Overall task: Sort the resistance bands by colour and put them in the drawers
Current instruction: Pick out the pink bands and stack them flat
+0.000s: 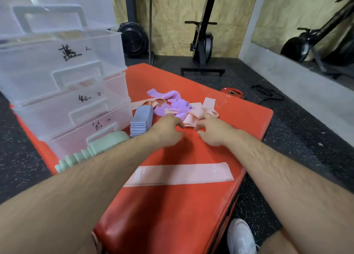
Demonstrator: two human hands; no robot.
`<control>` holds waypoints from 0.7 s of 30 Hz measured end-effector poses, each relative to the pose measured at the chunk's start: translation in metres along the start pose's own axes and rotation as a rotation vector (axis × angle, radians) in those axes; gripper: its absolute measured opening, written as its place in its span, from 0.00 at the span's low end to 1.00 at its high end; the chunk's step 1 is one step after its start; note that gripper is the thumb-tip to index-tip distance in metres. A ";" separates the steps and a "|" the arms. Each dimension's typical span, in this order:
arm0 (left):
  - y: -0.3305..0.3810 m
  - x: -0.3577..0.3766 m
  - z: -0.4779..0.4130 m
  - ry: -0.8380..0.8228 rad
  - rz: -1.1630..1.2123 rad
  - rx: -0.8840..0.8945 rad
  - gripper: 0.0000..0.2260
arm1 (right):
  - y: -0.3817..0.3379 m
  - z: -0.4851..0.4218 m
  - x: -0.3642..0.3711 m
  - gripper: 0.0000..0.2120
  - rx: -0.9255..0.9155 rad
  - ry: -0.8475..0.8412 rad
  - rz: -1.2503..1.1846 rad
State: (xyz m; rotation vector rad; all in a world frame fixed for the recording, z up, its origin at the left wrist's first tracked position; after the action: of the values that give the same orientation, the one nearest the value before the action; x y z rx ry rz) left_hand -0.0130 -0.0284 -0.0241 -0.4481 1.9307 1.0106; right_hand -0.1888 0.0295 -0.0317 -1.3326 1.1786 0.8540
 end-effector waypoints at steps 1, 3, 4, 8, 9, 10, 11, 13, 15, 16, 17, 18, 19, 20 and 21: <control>-0.001 0.006 -0.005 -0.017 0.000 0.001 0.12 | 0.003 -0.004 0.005 0.12 0.002 -0.024 0.022; -0.005 0.016 -0.013 -0.049 -0.004 0.002 0.12 | 0.009 -0.012 0.012 0.14 0.007 -0.064 0.077; -0.006 0.020 -0.017 -0.061 -0.005 0.005 0.12 | 0.012 -0.016 0.015 0.15 0.006 -0.081 0.099; -0.003 0.023 -0.020 -0.075 0.028 0.062 0.10 | 0.019 -0.023 0.017 0.17 0.001 -0.074 0.089; -0.003 0.023 -0.021 -0.074 0.036 0.065 0.10 | 0.021 -0.024 0.017 0.15 -0.007 -0.049 0.060; -0.002 0.023 -0.022 -0.071 0.041 0.053 0.09 | 0.022 -0.024 0.014 0.14 -0.021 -0.013 0.023; -0.001 0.022 -0.022 -0.058 0.046 0.033 0.08 | 0.022 -0.023 0.011 0.13 -0.039 0.029 -0.028; 0.001 0.020 -0.024 -0.026 0.067 -0.028 0.08 | 0.019 -0.021 -0.001 0.12 -0.078 0.106 -0.141; 0.001 0.018 -0.025 0.007 0.109 -0.097 0.13 | 0.013 -0.016 -0.015 0.11 -0.100 0.164 -0.245; 0.003 0.015 -0.024 0.026 0.149 -0.135 0.15 | 0.010 -0.013 -0.022 0.11 -0.099 0.186 -0.281; 0.004 0.013 -0.023 0.046 0.211 -0.172 0.17 | 0.007 -0.010 -0.027 0.11 -0.102 0.204 -0.309; 0.006 0.011 -0.023 0.066 0.294 -0.216 0.18 | 0.005 -0.008 -0.031 0.11 -0.108 0.220 -0.331; 0.009 0.007 -0.022 0.084 0.402 -0.271 0.17 | 0.002 -0.006 -0.034 0.11 -0.116 0.231 -0.354; 0.012 0.004 -0.020 0.090 0.537 -0.336 0.15 | 0.000 -0.003 -0.037 0.11 -0.120 0.240 -0.373; 0.015 0.000 -0.019 0.085 0.677 -0.397 0.14 | -0.003 0.000 -0.040 0.11 -0.121 0.254 -0.381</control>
State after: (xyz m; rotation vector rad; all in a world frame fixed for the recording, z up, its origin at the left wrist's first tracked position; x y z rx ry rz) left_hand -0.0326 -0.0343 -0.0121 -0.0341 1.9982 1.8518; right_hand -0.1960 0.0354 0.0072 -1.7352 1.0265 0.4962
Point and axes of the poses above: each hand's wrist, its own z-axis away from the middle knuckle, its own x-axis out of the palm, y = z × x, the point moved 3 cm from there along -z, towards the middle knuckle, and after that the axes turned 11 degrees about y, right-handed, at the moved point
